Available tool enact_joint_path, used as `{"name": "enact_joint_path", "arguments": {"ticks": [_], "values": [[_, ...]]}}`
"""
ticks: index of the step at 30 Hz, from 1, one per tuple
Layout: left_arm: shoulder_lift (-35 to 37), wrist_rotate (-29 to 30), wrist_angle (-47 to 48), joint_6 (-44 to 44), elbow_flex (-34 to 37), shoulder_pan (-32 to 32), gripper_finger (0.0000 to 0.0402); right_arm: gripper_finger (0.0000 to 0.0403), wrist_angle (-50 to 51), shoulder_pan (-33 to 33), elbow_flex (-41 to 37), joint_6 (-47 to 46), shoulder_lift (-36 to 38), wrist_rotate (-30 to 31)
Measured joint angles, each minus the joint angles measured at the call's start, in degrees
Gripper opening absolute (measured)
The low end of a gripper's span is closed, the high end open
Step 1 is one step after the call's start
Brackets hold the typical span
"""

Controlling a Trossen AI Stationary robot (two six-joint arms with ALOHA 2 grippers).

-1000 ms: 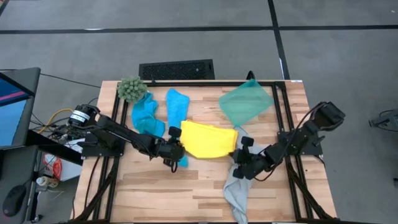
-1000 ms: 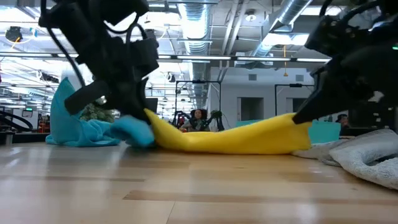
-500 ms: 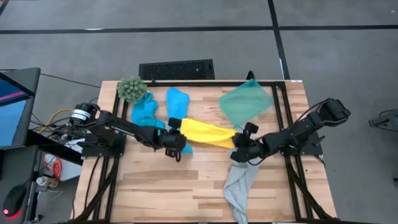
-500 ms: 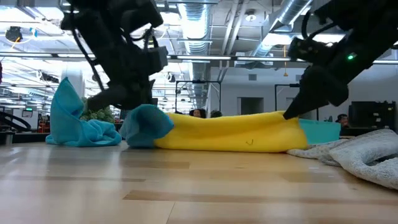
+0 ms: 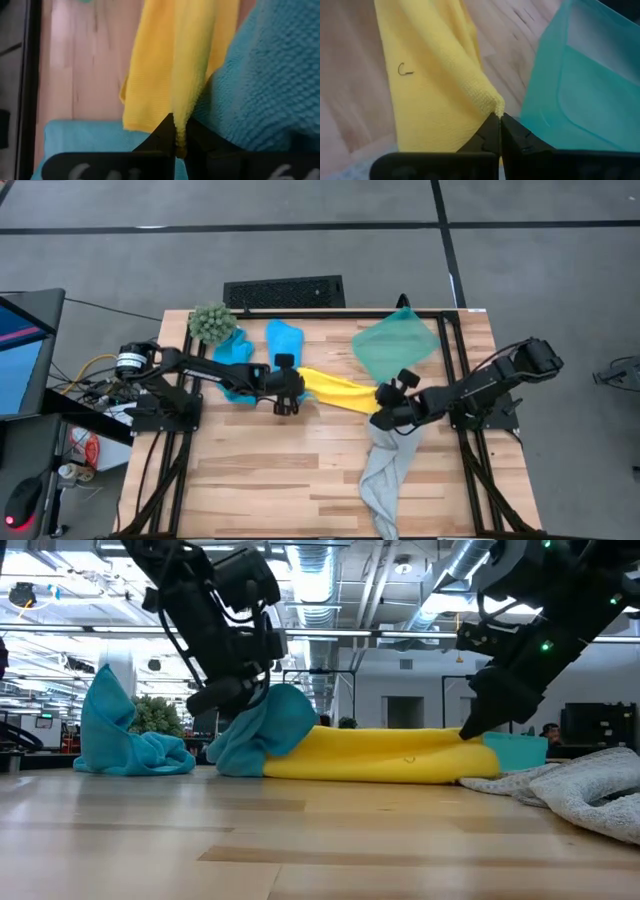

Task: Fold microfiber towels
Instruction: Fold the yellow towel

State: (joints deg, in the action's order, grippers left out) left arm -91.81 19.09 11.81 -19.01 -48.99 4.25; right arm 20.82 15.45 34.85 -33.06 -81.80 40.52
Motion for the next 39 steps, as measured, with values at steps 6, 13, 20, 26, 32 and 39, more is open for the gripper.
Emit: {"name": "enact_joint_path", "arguments": {"ticks": [6,13,20,26,32,39], "values": [[0.0,-2.6,-2.12,0.11,0.0,2.84,0.0009,0.0029,0.39,-1.76,0.01,-0.04,0.0,-0.34],[0.0,-3.74,-4.31,0.07,0.0,4.44,0.0028,0.0047,2.4,-3.63,0.02,-1.9,-0.02,-3.01],[0.0,-5.27,-4.29,0.71,0.0,6.09,0.008,0.0066,5.74,-5.52,0.02,-5.42,-0.02,-3.31],[0.0,-3.59,-4.5,0.55,0.0,6.5,0.0121,0.0107,5.76,-6.41,0.02,-5.57,-0.03,-3.78],[0.0,-1.61,0.25,1.1,0.0,7.07,0.0135,0.0149,5.76,-7.88,0.02,-5.57,-0.04,-4.89],[1.11,-2.79,-1.65,3.32,0.02,5.98,0.0134,0.0178,6.43,-7.89,0.02,-5.5,0.7,-5.0]]}}
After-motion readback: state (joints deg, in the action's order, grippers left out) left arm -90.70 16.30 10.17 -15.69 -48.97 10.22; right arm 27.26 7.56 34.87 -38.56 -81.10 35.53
